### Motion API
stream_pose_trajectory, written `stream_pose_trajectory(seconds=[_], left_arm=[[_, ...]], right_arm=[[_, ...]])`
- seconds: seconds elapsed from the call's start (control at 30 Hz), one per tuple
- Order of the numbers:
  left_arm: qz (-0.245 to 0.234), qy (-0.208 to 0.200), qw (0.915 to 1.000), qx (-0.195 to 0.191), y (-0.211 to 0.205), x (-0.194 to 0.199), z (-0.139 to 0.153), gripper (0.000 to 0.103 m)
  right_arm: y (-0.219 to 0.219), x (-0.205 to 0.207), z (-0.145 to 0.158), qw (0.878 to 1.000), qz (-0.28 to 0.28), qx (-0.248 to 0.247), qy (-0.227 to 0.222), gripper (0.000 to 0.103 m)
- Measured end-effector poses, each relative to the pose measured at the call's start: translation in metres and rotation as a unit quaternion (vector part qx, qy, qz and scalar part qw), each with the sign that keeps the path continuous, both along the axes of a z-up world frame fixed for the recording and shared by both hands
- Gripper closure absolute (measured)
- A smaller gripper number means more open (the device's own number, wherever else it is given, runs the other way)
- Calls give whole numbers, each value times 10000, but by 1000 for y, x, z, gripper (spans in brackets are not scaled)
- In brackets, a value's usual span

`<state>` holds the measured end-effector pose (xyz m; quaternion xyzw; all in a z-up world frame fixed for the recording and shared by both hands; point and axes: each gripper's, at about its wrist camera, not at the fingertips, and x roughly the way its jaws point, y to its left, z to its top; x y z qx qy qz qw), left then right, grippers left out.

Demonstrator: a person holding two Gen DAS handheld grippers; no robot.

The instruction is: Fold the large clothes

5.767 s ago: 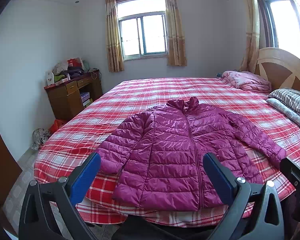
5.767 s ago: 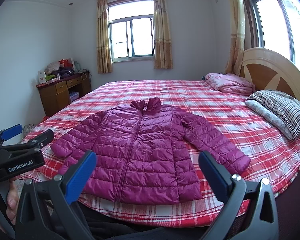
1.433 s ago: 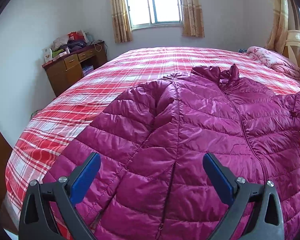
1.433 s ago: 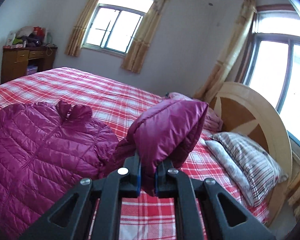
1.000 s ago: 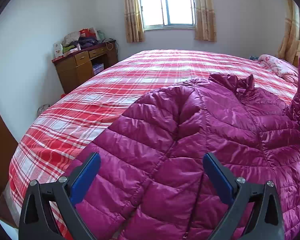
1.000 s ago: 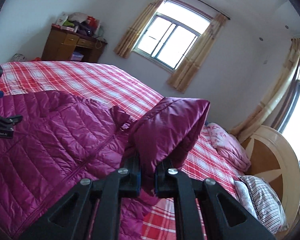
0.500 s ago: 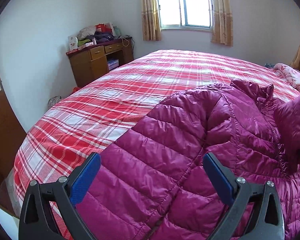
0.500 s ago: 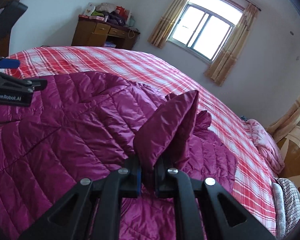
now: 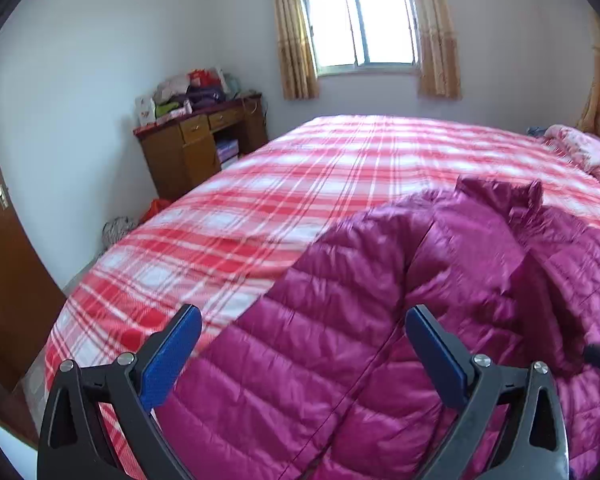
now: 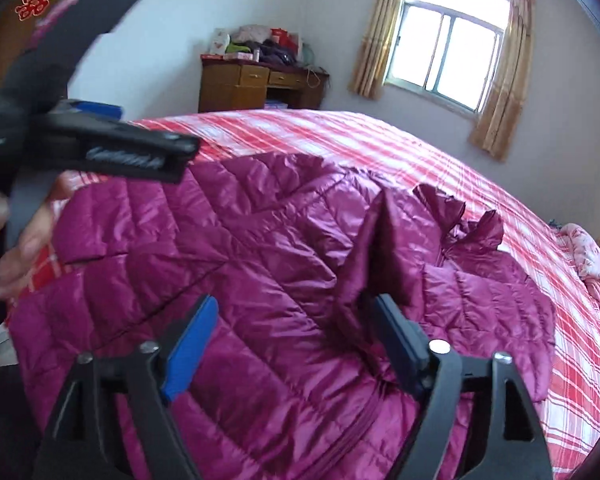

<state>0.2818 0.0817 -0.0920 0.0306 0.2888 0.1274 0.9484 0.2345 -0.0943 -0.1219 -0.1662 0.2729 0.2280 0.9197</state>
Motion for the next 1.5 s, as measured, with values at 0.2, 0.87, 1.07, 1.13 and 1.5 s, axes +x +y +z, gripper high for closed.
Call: stream_pose_trajectory(seconds=[0.2,0.87,1.07,1.13,1.5], left_arm=[[-427,-413,9982,71,-41,8,29,1],[-474,716,9912,1011,-104,51,-66,1],[-696,119,9963,497,-115,51,-13,1],[-878,176,9948,481,-126,60,-18,1],[-969,1076,9868,726,-145,102,-97,1]], right_arm=[[-66,8,20,9945,-771,685,210,49],[-136,89,-54,9633,-2475,-6,1037,70],[-141,85,-55,9665,-2331,-88,1073,70],[-141,84,-56,9677,-2274,-167,1077,70],[-184,100,8,9581,-2703,785,526,65]])
